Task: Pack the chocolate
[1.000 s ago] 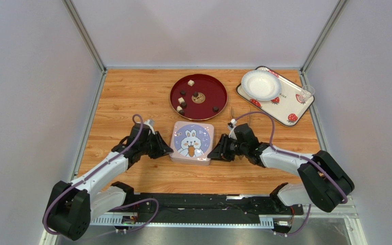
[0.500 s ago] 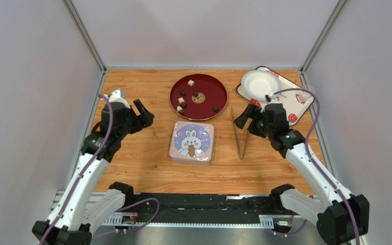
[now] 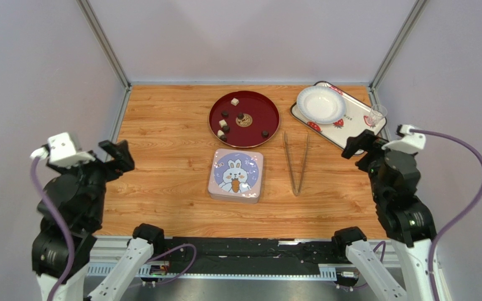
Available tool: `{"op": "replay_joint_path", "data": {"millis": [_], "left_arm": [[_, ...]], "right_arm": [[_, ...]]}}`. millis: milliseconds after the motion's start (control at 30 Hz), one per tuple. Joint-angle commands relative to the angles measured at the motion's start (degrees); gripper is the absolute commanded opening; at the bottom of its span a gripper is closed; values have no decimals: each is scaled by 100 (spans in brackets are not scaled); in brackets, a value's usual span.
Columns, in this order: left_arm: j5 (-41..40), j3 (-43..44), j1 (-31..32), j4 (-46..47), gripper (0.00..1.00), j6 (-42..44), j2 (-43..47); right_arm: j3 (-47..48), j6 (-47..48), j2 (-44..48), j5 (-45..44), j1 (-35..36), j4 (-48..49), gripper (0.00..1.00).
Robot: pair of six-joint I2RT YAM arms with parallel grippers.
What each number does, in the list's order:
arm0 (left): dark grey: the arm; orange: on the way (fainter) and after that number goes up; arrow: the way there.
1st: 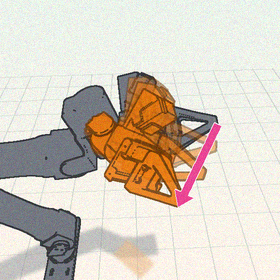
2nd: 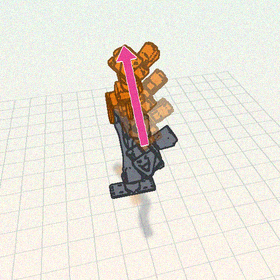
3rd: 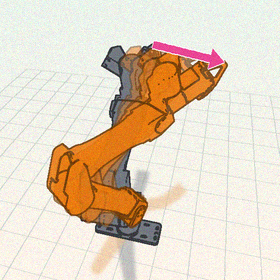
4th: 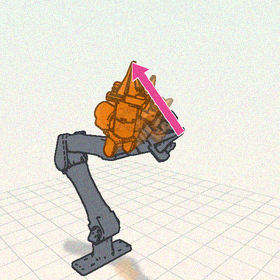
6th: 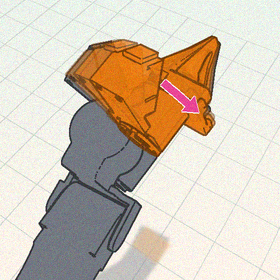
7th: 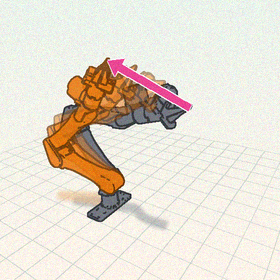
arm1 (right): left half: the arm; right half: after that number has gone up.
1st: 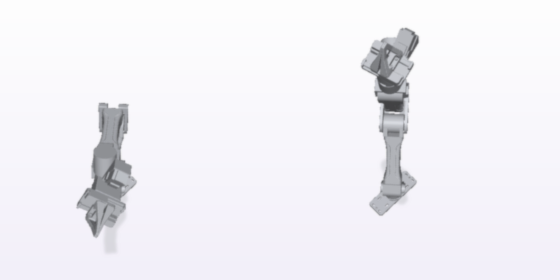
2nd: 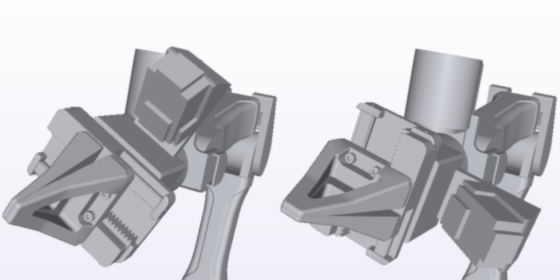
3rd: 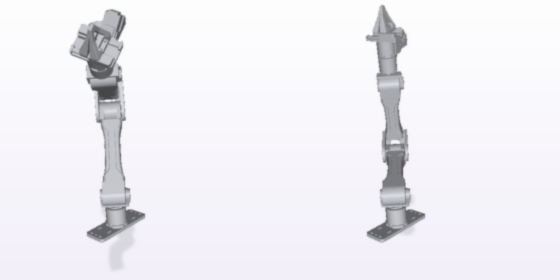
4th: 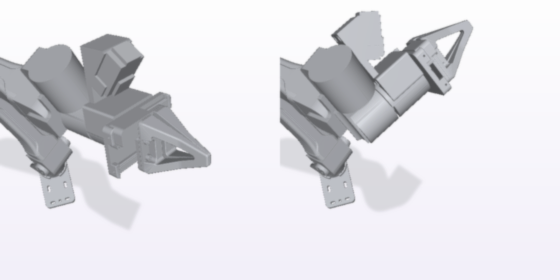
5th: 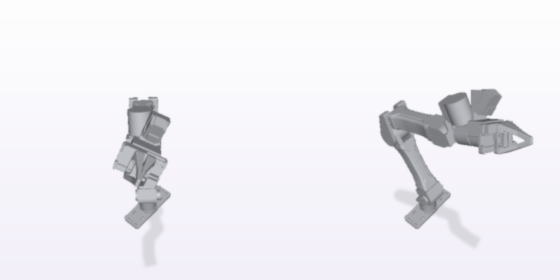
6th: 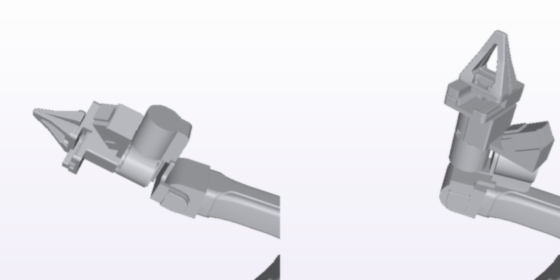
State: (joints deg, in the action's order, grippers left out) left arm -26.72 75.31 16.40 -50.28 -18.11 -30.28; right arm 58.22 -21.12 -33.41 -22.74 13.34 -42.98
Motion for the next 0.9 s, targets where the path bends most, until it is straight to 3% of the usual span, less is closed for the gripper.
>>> {"op": "replay_joint_path", "data": {"millis": [0,167,867], "left_arm": [[-519,274,-14,113,99,676,723],[-597,344,-14,309,99,888,1296],[-475,63,-14,247,99,747,1832]], "right_arm": [[524,618,571,-722,-7,-211,99],[630,952,1011,-898,1,-70,99],[261,1111,1864,-1294,-16,194,99]]}}
